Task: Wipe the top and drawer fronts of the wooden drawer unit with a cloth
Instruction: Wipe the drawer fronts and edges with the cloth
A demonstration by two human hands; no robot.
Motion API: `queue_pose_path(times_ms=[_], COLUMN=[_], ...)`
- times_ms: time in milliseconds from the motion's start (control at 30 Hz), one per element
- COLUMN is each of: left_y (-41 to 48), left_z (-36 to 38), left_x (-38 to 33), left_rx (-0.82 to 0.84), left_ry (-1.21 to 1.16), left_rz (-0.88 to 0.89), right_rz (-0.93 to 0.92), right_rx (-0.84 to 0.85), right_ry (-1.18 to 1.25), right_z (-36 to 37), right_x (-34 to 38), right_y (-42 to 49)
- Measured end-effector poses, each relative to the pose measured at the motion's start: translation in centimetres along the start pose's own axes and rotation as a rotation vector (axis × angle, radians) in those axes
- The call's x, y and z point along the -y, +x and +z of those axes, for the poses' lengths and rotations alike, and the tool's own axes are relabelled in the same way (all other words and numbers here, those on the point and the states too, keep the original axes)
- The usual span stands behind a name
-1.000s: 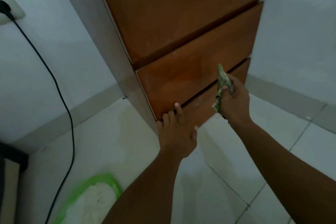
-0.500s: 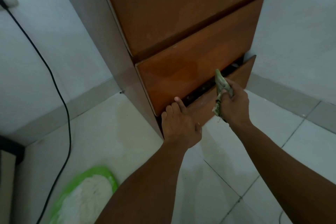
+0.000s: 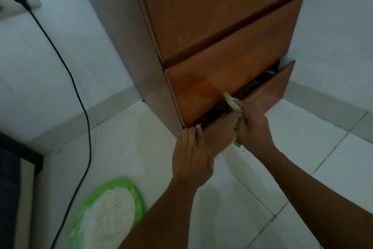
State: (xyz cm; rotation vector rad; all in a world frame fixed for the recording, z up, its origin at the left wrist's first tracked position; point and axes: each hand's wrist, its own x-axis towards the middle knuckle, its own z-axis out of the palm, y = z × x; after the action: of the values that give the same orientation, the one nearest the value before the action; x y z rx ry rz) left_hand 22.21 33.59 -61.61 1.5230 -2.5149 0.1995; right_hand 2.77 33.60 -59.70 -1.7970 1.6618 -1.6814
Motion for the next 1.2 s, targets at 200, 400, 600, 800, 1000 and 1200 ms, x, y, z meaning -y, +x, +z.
queue_pose_path(times_ms=[200, 400, 600, 800, 1000, 1200], left_y=[-2.2, -1.9, -1.9, -1.6, 0.5, 6.5], left_z=[0.8, 1.6, 1.7, 1.6, 1.2, 0.4], left_x=[1.5, 1.5, 1.5, 1.4, -0.7, -1.6], left_rx=[0.031, 0.03, 0.076, 0.094, 0.086, 0.161], left_ry=[0.01, -0.044, -0.017, -0.028, -0.047, 0.208], left_rz=[0.033, 0.035, 0.012, 0.012, 0.237, 0.418], right_rz=[-0.401, -0.409, -0.33, -0.41, -0.293, -0.146], right_rx=[0.45, 0.528, 0.278, 0.404, 0.315, 0.136], right_ry=[-0.337, -0.346, -0.227, -0.154, -0.278, -0.318], right_z=[4.6, 4.3, 3.7, 5.7, 2.7, 0.7], right_x=[-1.6, -3.0, -3.9, -2.3, -7.6, -10.6], right_y=[-2.3, -0.2, 2.2, -1.6, 1.8, 3.5])
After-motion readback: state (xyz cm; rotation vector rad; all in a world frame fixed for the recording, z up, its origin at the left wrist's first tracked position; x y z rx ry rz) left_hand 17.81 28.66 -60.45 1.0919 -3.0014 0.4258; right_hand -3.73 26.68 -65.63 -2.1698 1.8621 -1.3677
